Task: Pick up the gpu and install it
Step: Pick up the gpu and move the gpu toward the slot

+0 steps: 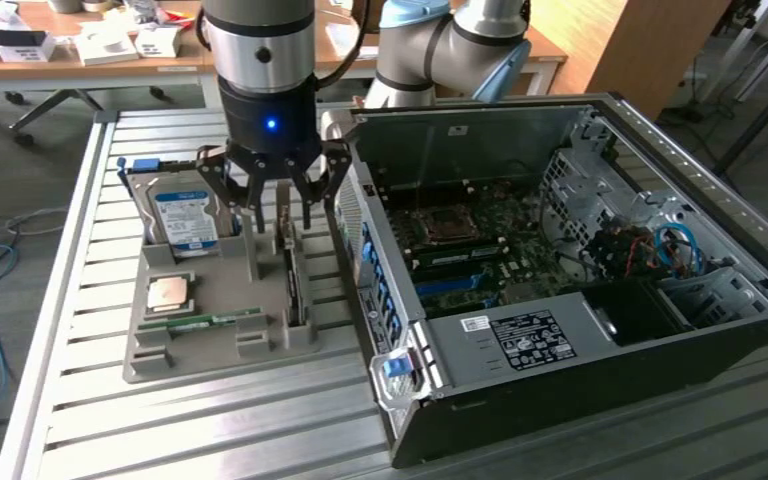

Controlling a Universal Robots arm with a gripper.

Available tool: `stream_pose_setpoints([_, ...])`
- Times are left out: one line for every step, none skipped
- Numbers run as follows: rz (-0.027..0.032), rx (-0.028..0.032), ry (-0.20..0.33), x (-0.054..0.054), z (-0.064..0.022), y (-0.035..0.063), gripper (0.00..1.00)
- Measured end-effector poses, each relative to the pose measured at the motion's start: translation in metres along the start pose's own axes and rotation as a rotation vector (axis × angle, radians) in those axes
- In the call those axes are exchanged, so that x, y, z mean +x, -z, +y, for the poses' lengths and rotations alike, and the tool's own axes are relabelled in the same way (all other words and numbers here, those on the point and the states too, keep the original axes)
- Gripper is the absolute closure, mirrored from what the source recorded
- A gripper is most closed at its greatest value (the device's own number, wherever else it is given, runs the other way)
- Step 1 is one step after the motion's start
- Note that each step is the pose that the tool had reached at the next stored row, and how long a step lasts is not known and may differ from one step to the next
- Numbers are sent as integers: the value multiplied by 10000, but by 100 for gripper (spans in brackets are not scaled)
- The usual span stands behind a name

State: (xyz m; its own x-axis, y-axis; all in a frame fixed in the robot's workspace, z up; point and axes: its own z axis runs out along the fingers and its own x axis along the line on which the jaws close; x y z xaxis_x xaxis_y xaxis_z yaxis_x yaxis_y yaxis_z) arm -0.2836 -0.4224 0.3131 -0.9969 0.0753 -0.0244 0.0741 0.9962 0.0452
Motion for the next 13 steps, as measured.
stream_pose_setpoints([-3,-3,0,0,0,-6,47])
stream_pose_setpoints([-2,-3,0,0,-1,-13,47])
stream_pose_setpoints([1,0,0,1,-1,-21,47])
stream_pose_setpoints([1,0,0,1,-2,-34,47])
stream_pose_setpoints([1,0,0,1,-2,-49,47])
stream_pose_setpoints([1,1,0,2,-3,-63,47])
stream_pose_setpoints([1,0,0,2,-4,-75,47])
stream_pose_setpoints([1,0,0,2,-4,-83,47])
stream_pose_setpoints([2,1,0,2,-4,-87,47])
stream_pose_setpoints([3,2,0,2,-4,-88,47])
stream_pose_setpoints([3,3,0,2,-4,-90,47])
stream_pose_setpoints([1,1,0,2,-4,-93,47])
stream_pose_setpoints([1,1,0,2,-5,-96,47])
